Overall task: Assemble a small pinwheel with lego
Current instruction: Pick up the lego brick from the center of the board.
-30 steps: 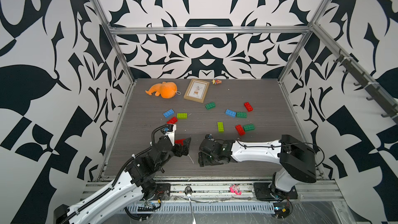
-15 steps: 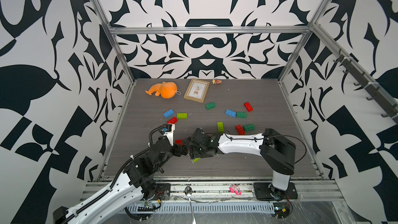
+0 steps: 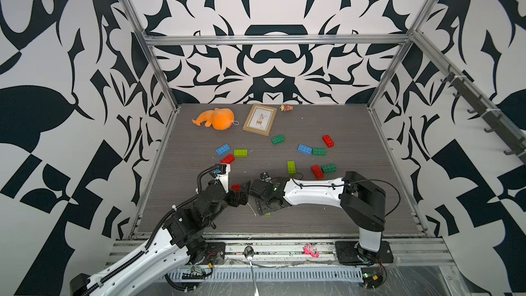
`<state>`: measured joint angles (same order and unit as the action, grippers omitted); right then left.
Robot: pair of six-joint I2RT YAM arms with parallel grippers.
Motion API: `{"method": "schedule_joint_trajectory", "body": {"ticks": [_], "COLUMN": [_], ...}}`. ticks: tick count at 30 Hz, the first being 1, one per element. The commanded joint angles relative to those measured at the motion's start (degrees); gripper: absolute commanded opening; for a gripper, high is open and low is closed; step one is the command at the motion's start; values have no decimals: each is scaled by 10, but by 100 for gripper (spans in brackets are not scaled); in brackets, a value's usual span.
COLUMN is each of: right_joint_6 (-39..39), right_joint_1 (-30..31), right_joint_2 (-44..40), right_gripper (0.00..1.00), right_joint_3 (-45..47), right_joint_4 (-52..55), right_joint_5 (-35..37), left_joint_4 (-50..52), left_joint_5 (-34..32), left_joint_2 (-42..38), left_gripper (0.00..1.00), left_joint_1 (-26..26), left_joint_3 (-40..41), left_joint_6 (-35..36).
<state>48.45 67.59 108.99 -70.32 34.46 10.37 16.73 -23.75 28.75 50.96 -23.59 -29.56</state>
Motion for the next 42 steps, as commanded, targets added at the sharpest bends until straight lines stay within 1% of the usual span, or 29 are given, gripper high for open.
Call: {"method": "schedule_joint_trajectory", "body": {"ticks": [1, 3, 6, 9, 13, 16, 17, 18, 23, 26, 32, 34, 36, 37, 39, 40, 41, 42], "right_joint_6": [4, 1, 1, 2, -9, -23, -27, -29, -35, -35, -32, -33, -48, -55, -65, -72, -90, -92], "right_joint_1": [9, 8, 8, 9, 8, 8, 8, 8, 9, 8, 9, 8, 7, 3, -9, -15, -23, -33], "right_joint_2": [-37, -58, -75, -84, -72, -58, -53, -50, -40, -37, -55, -73, -97, -111, -137, -151, -165, -176], "right_gripper": [85, 84, 81, 75, 62, 58, 57, 56, 49, 43, 29, 27, 23, 20, 17, 9, 0, 0], "right_joint_3": [21, 44, 49, 49, 40, 27, 23, 20, 16, 16, 24, 33, 49, 57, 69, 73, 81, 88], "right_joint_4": [27, 15, 16, 8, -3, 0, -1, -2, -10, -6, 2, -8, -29, -39, -46, -49, -60, -61], "right_joint_5": [34, 27, 24, 17, 13, 13, -8, -12, -19, -15, 1, -1, -10, -17, -24, -25, -46, -64], "left_joint_4": [-5, -5, -7, -6, -6, -9, -10, -10, -10, -11, -12, -8, -17, -29, -16, 5, 34, 65], "left_joint_5": [6, 7, 8, 9, 13, 15, 16, 16, 22, 23, 25, 27, 46, 69, 120, 145, 168, 183], "left_joint_2": [3, 3, 4, 7, 9, 10, 11, 11, 15, 17, 15, 16, 15, 19, 40, 57, 76, 91], "left_gripper": [100, 100, 100, 100, 100, 100, 100, 100, 100, 100, 100, 100, 100, 100, 100, 100, 100, 100], "left_joint_1": [1, 1, 1, 1, 1, 1, 1, 1, 1, 1, 1, 1, 1, 1, 1, 1, 1, 1], "left_joint_3": [4, 4, 6, 3, 2, 2, 2, 2, 1, 0, 2, -1, 2, 6, -13, -36, -61, -89], "left_joint_6": [-3, -3, -2, -3, -3, -3, -2, -2, 0, 0, 0, 0, -3, -11, -53, -79, -99, -107]}}
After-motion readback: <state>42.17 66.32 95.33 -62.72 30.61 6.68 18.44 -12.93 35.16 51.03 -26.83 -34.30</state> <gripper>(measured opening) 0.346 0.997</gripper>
